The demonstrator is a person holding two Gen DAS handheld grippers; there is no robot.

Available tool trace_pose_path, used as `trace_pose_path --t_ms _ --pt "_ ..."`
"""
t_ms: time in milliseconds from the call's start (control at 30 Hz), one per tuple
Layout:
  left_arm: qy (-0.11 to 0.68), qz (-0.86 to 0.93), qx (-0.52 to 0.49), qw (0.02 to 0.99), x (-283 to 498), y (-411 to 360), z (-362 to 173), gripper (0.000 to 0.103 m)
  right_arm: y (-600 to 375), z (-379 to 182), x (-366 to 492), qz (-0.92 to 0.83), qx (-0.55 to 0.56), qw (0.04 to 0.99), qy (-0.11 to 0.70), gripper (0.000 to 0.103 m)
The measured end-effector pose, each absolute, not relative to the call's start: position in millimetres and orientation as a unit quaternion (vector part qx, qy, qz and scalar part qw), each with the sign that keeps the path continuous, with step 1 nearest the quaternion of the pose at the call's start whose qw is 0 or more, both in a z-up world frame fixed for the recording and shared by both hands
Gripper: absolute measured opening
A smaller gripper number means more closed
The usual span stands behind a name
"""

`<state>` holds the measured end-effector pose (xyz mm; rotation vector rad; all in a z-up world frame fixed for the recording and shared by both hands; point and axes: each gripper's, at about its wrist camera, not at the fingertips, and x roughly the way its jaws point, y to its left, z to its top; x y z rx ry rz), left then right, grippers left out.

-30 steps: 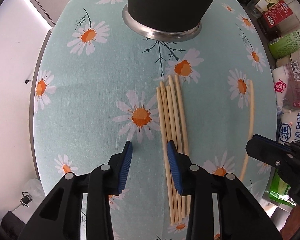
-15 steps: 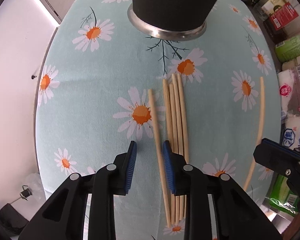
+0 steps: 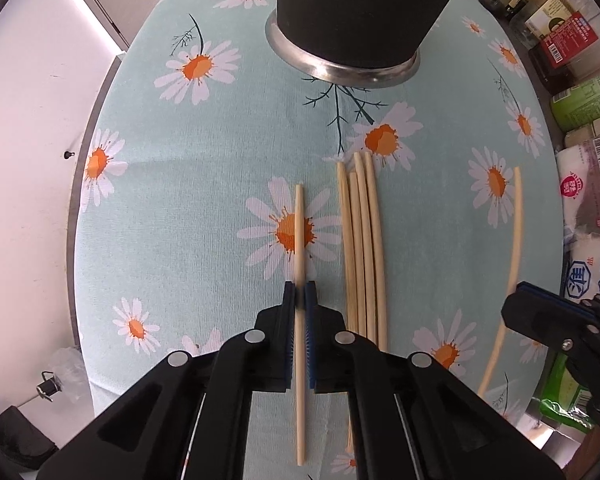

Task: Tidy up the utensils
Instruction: 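Grasp a wooden stick with the left tool while the right tool holds its stick, then lift both sticks over the black holder and open both tools to drop them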

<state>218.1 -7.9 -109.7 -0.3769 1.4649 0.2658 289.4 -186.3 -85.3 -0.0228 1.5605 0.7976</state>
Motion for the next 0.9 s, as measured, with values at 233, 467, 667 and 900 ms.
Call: trace_pose_path --t_ms 233,467,667,900 --pt "0.647 0.089 -0.205 0.729 204 20 -104 0.004 -188 -93 290 0.337 0.006 0.64 0.691 0.005" --pt "0.597 0.038 -0.222 0.77 189 46 -67 0.004 -191 -84 290 0.344 0.04 0.652 0.675 0.006" --pt "0.549 -0.004 -0.229 0.804 171 62 -30 0.004 -182 -68 288 0.36 0.066 0.668 0.648 0.006" --pt "0.487 -0.049 -0.228 0.842 173 69 5 0.004 -166 -35 283 0.388 0.082 0.702 0.592 0.006"
